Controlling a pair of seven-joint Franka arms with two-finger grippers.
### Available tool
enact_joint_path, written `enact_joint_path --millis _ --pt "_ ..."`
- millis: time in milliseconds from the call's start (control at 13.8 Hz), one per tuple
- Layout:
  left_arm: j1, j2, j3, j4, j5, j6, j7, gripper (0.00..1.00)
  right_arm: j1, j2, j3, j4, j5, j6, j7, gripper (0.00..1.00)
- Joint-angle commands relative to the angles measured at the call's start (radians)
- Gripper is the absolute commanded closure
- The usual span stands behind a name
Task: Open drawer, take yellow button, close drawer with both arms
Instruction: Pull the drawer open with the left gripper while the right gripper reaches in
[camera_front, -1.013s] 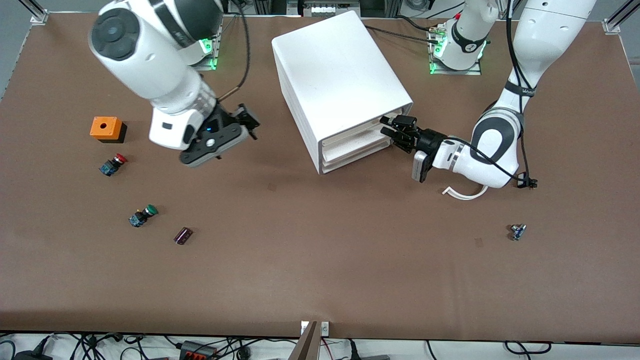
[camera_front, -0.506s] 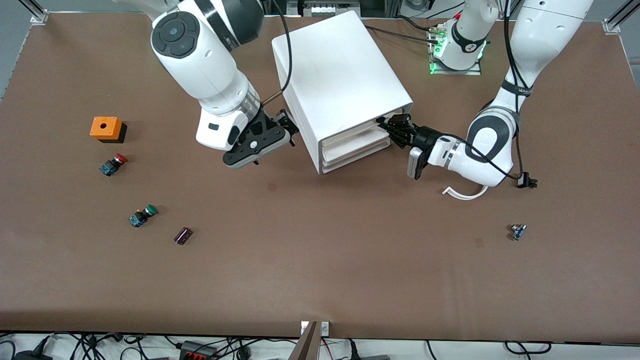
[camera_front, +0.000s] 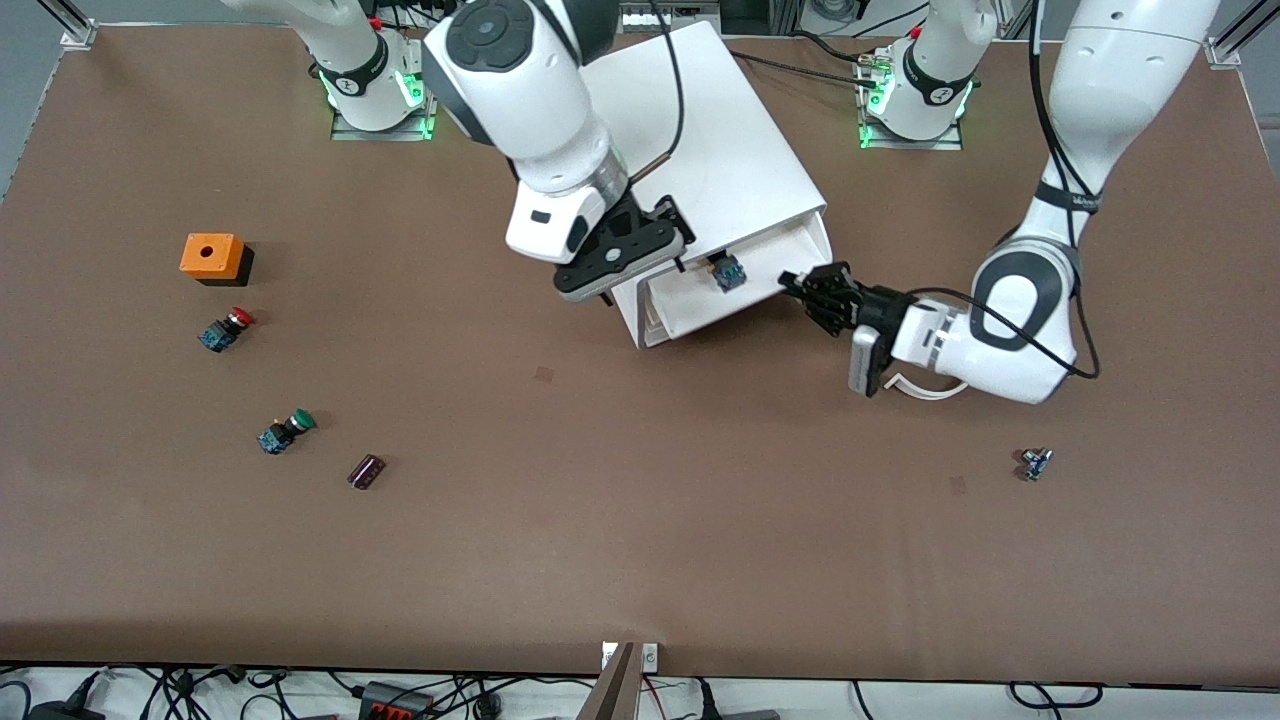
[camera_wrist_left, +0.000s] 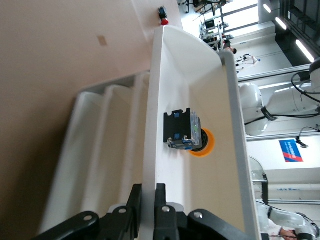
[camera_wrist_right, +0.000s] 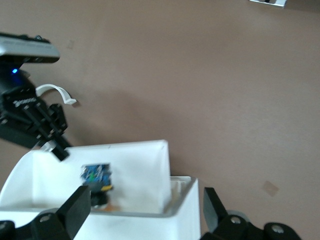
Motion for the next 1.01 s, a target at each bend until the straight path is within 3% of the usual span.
enact_joint_path --millis 0,217,289,362,434,723,940 --pt "0.033 0.115 0.0 0.179 0.087 -0.008 -0.019 0.99 0.029 0.077 -0.018 0.119 0.001 0.019 0.043 0.0" --pt "0.057 0.145 0.003 0.242 0.108 -0.008 -0.052 0.99 0.035 0.113 -0.017 0.127 -0.001 0.107 0.052 0.0" --pt "0.058 0.145 0.003 0.24 0.111 -0.011 -0.052 0.88 0.053 0.123 -0.018 0.127 -0.005 0.128 0.054 0.0" --pt "0.061 0.145 0.003 0.239 0.12 -0.011 -0.048 0.38 0.062 0.13 -0.02 0.127 -0.028 0.135 0.054 0.0" --pt "0.064 0.143 0.003 0.239 0.12 -0.013 -0.049 0.0 0.076 0.139 -0.02 0.13 -0.066 0.139 0.055 0.0" --pt "0.086 0.107 0.011 0.246 0.147 -0.061 -0.147 0.0 0.116 0.211 -0.02 0.202 -0.134 0.181 0.121 0.0" --pt "0.089 0.047 0.011 0.315 0.283 -0.089 -0.333 0.0 0.136 0.255 -0.021 0.205 -0.162 0.243 0.124 0.0"
